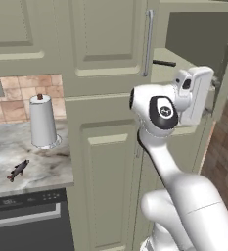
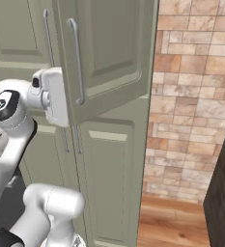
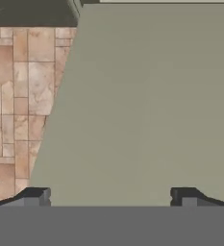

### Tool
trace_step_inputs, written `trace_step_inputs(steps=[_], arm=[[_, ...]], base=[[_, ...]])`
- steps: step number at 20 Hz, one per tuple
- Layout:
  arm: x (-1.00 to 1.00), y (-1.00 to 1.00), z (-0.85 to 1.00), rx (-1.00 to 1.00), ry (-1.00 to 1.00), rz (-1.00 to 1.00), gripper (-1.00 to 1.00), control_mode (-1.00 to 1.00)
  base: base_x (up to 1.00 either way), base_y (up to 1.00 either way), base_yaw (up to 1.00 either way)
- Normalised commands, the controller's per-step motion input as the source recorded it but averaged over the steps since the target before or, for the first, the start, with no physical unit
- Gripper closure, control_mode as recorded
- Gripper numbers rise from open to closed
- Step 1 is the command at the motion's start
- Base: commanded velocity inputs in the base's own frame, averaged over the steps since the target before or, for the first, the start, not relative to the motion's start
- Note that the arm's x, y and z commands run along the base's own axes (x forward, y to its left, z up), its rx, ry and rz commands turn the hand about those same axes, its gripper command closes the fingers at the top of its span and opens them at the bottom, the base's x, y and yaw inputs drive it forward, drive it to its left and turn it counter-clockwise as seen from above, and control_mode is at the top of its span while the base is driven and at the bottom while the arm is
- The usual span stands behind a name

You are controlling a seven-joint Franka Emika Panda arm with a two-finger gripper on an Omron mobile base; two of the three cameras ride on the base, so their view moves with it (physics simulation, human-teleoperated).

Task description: Retrieve the pan from the cabinet, then place the raw meat into the pan to avoid contamination.

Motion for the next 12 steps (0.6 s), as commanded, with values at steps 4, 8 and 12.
trace_step_inputs(steps=[4, 8, 12], arm=[[-0.49, -0.40, 0.06, 0.00, 0.03, -0.19, -1.00, -1.00], [-0.33, -0.50, 0.11, 0.00, 0.03, -0.18, -1.00, -1.00], [-0.22, -0.52, 0.09, -0.02, 0.00, -0.12, -1.00, -1.00]], base=[[0.00, 0.00, 0.00], [0.00, 0.00, 0.00], [0.00, 0.00, 0.00]])
